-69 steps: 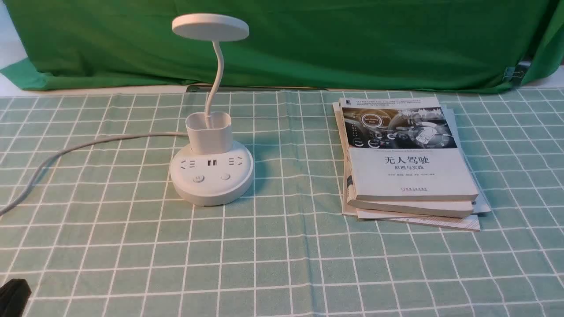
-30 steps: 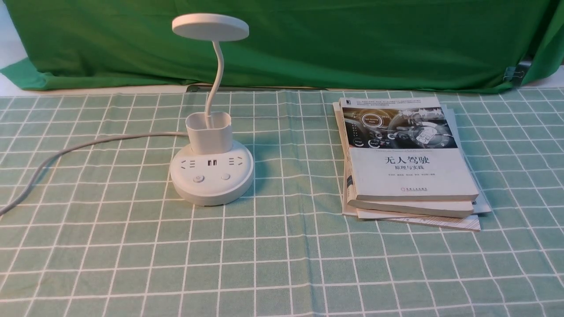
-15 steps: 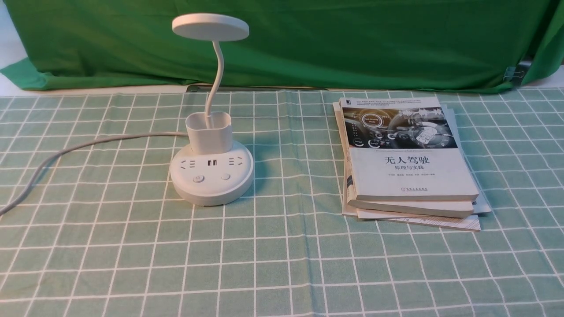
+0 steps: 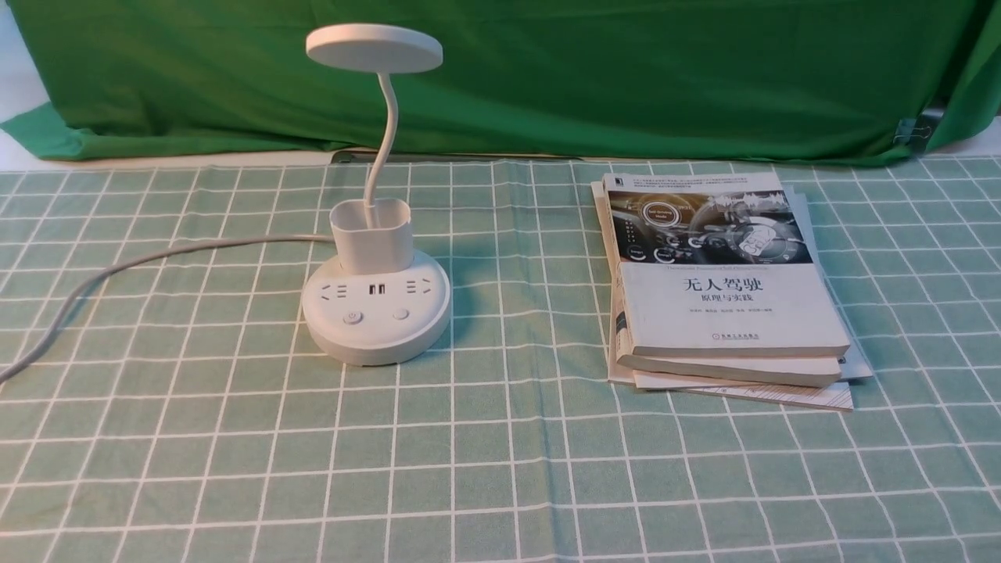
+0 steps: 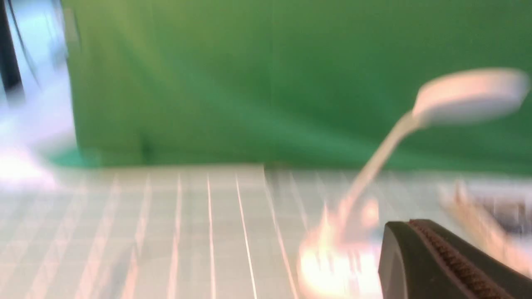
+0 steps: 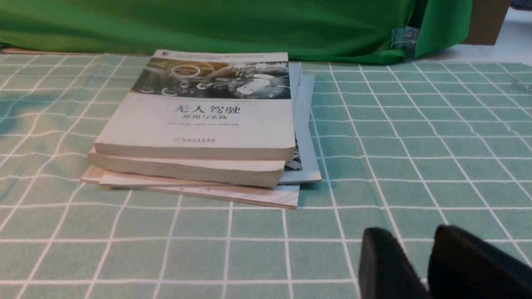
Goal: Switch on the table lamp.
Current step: 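Press the power button on the lamp base to turn the lamp on with the left gripper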
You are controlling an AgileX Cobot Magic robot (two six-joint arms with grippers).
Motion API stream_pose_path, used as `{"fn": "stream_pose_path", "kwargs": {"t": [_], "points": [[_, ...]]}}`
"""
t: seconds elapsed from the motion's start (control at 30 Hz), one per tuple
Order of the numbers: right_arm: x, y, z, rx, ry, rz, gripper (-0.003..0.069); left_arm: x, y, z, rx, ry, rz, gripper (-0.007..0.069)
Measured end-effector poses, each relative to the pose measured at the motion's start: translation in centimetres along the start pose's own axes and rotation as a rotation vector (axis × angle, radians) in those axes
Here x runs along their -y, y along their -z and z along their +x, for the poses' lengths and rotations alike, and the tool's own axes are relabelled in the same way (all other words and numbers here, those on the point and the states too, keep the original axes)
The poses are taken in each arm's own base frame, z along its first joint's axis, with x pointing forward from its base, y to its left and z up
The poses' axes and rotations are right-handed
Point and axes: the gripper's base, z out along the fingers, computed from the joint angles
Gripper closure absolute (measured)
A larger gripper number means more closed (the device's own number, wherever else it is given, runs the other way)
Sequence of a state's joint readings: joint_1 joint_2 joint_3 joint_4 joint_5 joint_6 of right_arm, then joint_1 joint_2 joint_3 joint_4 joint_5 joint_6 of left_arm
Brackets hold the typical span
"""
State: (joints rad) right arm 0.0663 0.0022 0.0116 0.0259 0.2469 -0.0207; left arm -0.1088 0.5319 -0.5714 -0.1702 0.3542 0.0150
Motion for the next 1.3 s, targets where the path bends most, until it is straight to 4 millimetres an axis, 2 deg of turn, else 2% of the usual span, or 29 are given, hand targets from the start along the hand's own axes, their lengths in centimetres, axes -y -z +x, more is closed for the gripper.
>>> {"fn": "stream_pose_path", "kwargs": {"t": [0.13,0.27,0.4,0.47,0.57,0.73,0.8,0.83,1.03,1.23,1.3], "points": [[0.0,0.0,0.0,0.000,0.000,0.000,0.0421,0.2,-3.9,2.1,-0.261,0.117,0.034,0.0623],[0.0,0.0,0.0,0.000,0.000,0.000,0.0421,1.6,-7.5,5.0,-0.552,0.244,0.196,0.0623],[0.0,0.0,0.0,-0.001,0.000,0.000,0.0421,3.0,-10.2,7.4,-0.752,0.370,0.348,0.0623],[0.0,0.0,0.0,-0.001,0.000,0.000,0.0421,3.5,-11.5,8.5,-0.823,0.384,0.367,0.0623],[0.0,0.0,0.0,-0.001,0.000,0.000,0.0421,5.0,-14.5,10.1,-0.934,0.302,0.342,0.0623],[0.0,0.0,0.0,-0.001,0.000,0.000,0.0421,8.3,-18.9,10.3,-0.979,0.093,0.247,0.0623],[0.0,0.0,0.0,-0.001,0.000,0.000,0.0421,9.2,-20.4,9.6,-0.956,0.027,0.204,0.0623],[0.0,0.0,0.0,-0.001,0.000,0.000,0.0421,9.5,-21.8,9.4,-0.938,-0.032,0.167,0.0623],[0.0,0.0,0.0,-0.001,0.000,0.000,0.0421,10.3,-27.5,7.7,-0.852,-0.141,0.072,0.0623],[0.0,0.0,0.0,-0.001,0.000,0.000,0.0421,10.7,-30.9,8.6,-0.858,-0.197,0.044,0.0623],[0.0,0.0,0.0,-0.002,0.000,0.000,0.0421,10.7,-31.3,9.0,-0.861,-0.199,0.035,0.0623]]}}
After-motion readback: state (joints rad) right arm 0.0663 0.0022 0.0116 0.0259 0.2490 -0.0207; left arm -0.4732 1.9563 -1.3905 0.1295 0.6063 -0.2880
